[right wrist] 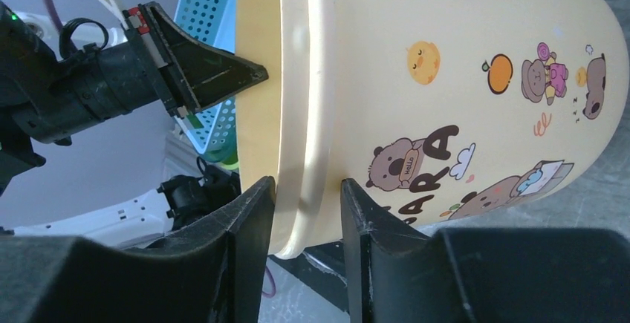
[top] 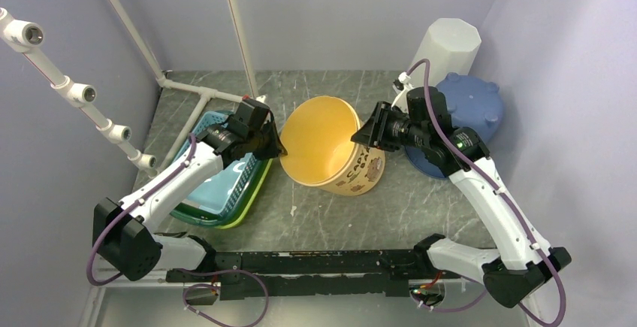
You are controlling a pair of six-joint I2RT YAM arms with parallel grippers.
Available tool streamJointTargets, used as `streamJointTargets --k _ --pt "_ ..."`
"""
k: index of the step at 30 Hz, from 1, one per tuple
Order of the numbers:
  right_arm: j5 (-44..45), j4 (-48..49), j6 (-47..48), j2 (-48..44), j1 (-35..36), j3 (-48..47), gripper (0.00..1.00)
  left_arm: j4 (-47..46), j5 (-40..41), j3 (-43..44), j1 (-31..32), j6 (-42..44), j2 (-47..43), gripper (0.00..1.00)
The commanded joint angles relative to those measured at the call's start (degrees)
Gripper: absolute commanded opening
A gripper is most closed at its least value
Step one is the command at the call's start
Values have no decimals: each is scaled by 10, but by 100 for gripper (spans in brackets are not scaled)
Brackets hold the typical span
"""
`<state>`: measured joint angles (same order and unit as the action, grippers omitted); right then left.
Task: Turn the large container upside down
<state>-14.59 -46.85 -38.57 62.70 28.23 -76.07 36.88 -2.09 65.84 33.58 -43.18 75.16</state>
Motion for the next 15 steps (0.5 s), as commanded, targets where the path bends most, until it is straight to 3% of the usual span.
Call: streamJointTargets --k 1,7,15 --pt "-36 41 -9 -6 7 -9 36 28 -10 19 16 15 -3 3" --pt "-22 30 -3 9 7 -5 48 9 -27 15 17 16 -9 3" --pt "-33 35 3 23 7 -3 24 9 -34 18 17 13 -6 3"
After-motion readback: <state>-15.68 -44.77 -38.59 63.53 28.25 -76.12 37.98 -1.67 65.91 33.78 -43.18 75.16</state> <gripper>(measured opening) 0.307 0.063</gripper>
